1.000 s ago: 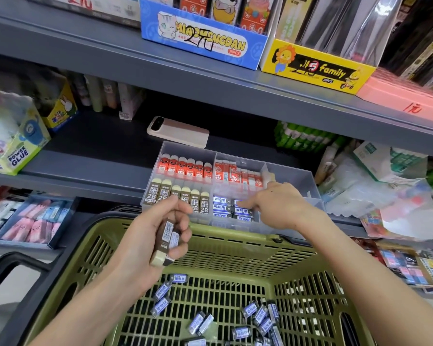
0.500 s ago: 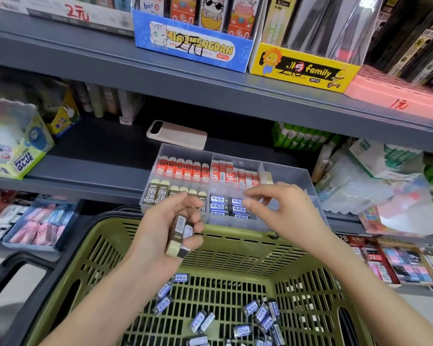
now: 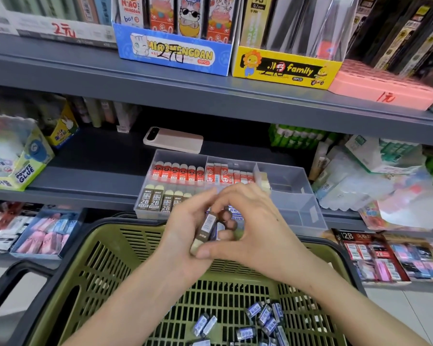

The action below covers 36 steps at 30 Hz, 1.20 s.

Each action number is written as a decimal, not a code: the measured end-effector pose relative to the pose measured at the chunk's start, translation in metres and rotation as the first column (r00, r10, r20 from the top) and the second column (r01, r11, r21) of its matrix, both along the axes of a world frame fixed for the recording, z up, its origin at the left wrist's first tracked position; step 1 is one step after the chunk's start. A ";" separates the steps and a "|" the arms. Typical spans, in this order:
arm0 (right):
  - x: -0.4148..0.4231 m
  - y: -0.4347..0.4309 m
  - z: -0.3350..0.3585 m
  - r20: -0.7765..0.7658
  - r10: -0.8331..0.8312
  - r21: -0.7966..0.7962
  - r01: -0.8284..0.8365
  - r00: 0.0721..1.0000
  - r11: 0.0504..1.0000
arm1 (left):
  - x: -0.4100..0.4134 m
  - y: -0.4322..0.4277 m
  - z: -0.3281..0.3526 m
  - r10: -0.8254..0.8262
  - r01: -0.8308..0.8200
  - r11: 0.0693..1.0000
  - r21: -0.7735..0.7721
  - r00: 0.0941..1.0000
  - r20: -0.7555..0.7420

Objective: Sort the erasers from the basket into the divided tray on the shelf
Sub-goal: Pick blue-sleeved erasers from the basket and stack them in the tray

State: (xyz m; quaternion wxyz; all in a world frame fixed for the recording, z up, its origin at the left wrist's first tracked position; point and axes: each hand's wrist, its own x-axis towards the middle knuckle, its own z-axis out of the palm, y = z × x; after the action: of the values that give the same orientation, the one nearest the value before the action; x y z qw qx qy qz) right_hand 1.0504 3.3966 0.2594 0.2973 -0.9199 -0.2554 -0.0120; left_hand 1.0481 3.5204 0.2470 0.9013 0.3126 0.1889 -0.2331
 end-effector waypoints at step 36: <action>0.099 -0.055 -0.036 0.073 0.168 -0.707 -0.068 0.983 0.704 | 0.024 0.046 -0.015 0.067 -0.072 0.986 0.149 0.997 0.033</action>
State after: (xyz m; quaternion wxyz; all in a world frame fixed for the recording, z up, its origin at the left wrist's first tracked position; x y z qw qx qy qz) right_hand 1.1490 3.3413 0.2230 -0.0914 -0.9426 -0.3181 0.0442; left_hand 1.0718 3.5664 0.2316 0.8853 0.3757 0.2043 -0.1825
